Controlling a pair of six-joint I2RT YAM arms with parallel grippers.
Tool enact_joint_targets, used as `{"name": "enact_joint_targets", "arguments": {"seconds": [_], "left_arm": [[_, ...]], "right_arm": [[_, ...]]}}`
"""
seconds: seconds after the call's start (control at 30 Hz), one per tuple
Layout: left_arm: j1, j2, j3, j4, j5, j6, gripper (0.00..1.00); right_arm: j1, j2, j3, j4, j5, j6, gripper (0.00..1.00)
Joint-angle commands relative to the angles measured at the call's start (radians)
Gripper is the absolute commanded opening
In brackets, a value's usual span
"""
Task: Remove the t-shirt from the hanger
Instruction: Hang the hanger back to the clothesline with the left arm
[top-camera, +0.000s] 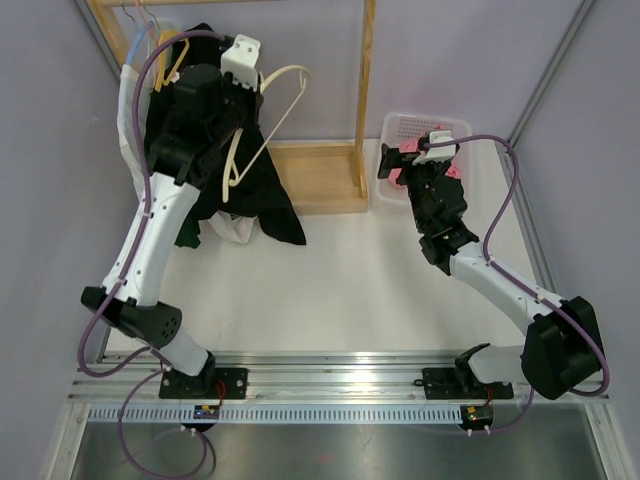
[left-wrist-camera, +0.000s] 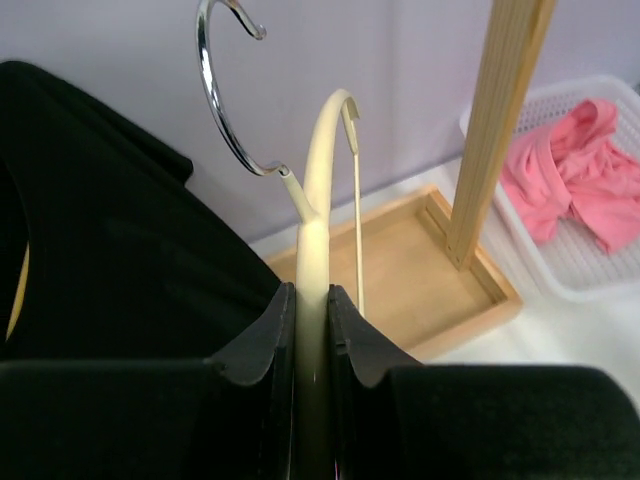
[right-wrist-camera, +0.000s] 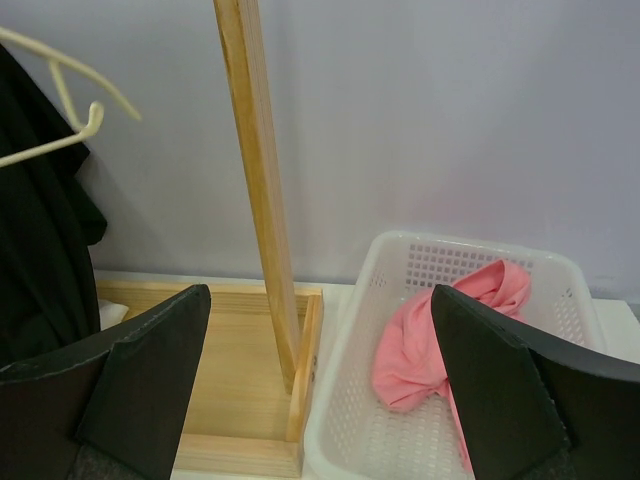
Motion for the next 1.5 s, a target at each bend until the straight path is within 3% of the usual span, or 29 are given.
{"name": "enact_joint_targets", "arguments": {"seconds": [0.0,0.13,0.4,0.9,1.1,1.47], "left_arm": [[0.002,0.098,0.217,0.066,-0.057,-0.014,0.00],[0.002,0.217,0.328,0.106,-0.074,-0.010,0.00],[0.002,0.249,0.330,0.265,-0.100,-0.036,0.00],[0.005,0.298,0.412,0.335,-0.049,-0.079,0.00],[0.006,0.395,0.585,0.272,-0.038,-0.113,0.00],[0.011,0.445,0.592,0.381,-0.058,-0.117,0.00]], "right_arm": [[0.004,-0.029,-0.002,0.036,0.012,0.030,0.99],[-0.001,-0.034,-0.002,0.036,0.003,0.037,1.00],[-0.001,-0.048,-0.013,0.039,0.007,0.025,1.00],[-0.003,-0.065,-0.011,0.021,-0.043,0.039,0.99],[-0.001,-0.084,-0.019,0.012,-0.066,0.043,0.99],[-0.003,-0.104,-0.042,0.036,-0.085,0.043,0.99]]}}
